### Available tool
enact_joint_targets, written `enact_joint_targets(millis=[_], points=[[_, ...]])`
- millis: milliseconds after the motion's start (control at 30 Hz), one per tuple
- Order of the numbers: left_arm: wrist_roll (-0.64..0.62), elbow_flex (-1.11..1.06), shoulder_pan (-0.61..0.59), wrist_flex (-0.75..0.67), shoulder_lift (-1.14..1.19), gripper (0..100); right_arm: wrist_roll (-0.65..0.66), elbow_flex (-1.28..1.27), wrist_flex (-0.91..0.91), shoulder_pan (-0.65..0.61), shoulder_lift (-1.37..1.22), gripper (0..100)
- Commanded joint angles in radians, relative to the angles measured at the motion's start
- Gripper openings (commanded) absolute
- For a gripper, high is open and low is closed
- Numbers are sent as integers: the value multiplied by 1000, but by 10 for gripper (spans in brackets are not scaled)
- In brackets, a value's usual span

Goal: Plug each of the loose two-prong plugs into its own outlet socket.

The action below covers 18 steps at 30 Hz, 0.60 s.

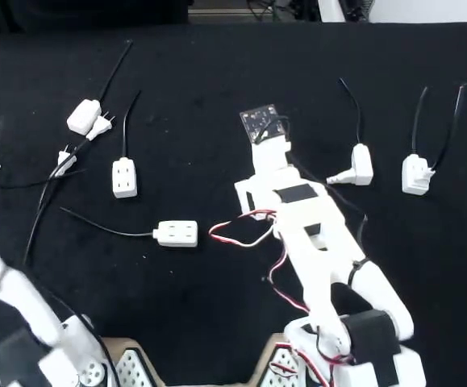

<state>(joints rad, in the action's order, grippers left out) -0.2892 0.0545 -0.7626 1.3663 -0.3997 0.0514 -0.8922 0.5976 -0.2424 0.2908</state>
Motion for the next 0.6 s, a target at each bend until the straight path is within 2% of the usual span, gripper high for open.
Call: enact_joint_targets(millis=[0, 100, 233, 400, 567], points=[[6, -47, 243, 15, -163, 30, -3, 99, 158, 106, 137, 77], [8, -168, 453, -11, -210, 30, 6, 151, 301, 190, 249, 77], [12, -366, 685, -141, -213, 30, 118, 151, 462, 293, 427, 77], [12, -647, 917, -416, -213, 32, 235, 151, 632, 437, 618, 77], [8, -898, 1093, -715, -213, 33, 315, 145, 736, 597, 707, 77]])
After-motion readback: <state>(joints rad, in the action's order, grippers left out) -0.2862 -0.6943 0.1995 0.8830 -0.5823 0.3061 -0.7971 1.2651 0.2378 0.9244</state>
